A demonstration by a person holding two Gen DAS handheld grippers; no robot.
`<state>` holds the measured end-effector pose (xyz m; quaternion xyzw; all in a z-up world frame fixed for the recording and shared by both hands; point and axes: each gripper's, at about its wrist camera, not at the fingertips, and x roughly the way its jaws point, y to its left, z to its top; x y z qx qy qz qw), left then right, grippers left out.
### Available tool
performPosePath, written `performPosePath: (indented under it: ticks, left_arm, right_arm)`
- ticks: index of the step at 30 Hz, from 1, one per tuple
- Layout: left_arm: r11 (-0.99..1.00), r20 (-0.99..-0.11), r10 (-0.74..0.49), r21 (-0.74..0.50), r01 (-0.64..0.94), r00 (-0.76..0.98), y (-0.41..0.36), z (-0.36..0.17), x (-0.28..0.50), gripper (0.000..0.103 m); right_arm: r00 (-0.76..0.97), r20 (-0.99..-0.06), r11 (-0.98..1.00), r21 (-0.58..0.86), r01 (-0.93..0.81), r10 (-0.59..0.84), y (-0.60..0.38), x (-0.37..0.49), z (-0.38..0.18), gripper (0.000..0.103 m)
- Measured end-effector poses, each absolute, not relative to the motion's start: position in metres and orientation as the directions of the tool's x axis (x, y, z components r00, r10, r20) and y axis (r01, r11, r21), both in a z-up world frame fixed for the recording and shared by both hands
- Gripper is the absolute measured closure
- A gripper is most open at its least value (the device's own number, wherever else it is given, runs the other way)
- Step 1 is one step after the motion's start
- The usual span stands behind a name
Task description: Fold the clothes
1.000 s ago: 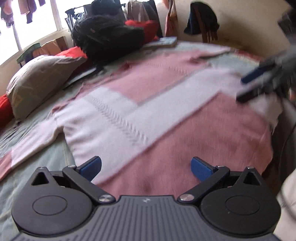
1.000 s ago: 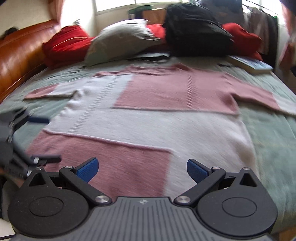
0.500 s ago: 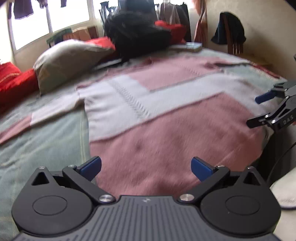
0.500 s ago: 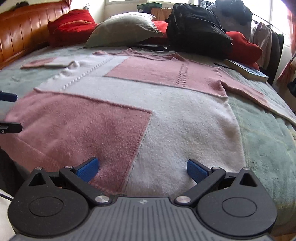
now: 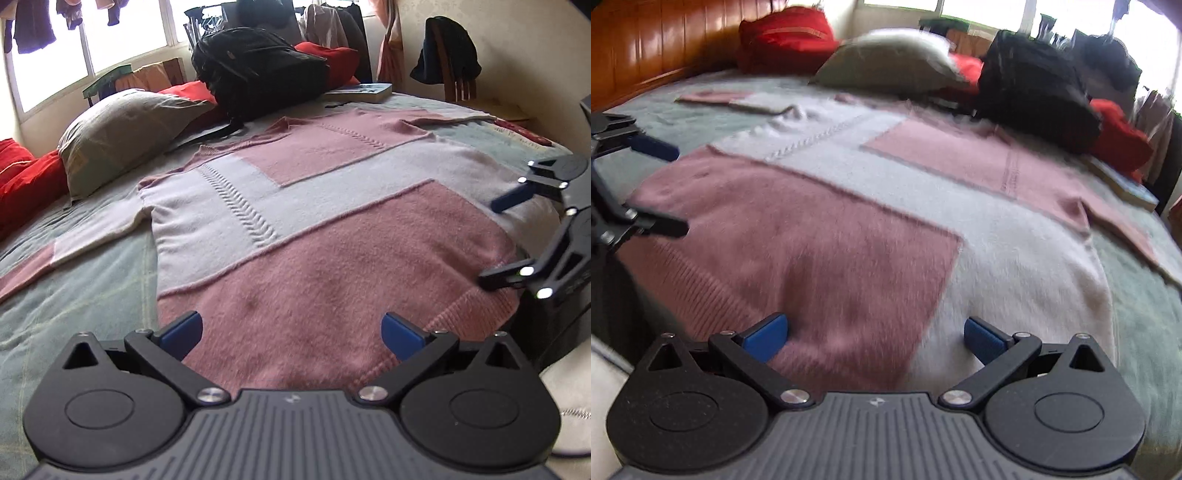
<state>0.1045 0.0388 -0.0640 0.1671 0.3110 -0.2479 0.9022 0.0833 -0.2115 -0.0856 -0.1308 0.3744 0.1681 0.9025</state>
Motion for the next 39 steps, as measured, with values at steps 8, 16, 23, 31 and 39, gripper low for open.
performPosePath:
  ticks: [8,16,23,31,39]
  left_arm:
    - [0.804,-0.633,-0.391,0.119,0.583,0.668,0.034,-0.061,0.102,0.001]
    - [0.784,-0.644,-0.424,0.091,0.614,0.637,0.029,-0.058,0.099,0.001]
    - [0.785,-0.64,-0.429,0.085,0.613,0.638,0.026,-0.055,0.098,0.001]
    - [0.787,-0.648,-0.431,0.07,0.613,0.628,0.023,-0.056,0.102,0.001]
    - [0.78,-0.652,-0.445,0.054,0.624,0.613,0.018,-0.054,0.102,0.001]
  right_arm:
    - [0.653,-0.732,0.955,-0.01,-0.295,0.194,-0.252,0.076,-0.079,0.0]
    - [0.621,-0.772,0.947,-0.081,-0.31,0.138,-0.25,0.067,-0.084,0.0]
    - [0.72,-0.681,0.969,-0.065,-0.239,0.132,-0.272,0.103,-0.069,0.0]
    - [0.751,-0.647,0.991,0.054,-0.126,0.131,-0.292,0.099,-0.102,0.0]
    - [0.725,-0.675,0.99,0.072,-0.121,0.138,-0.295,0.106,-0.092,0.0]
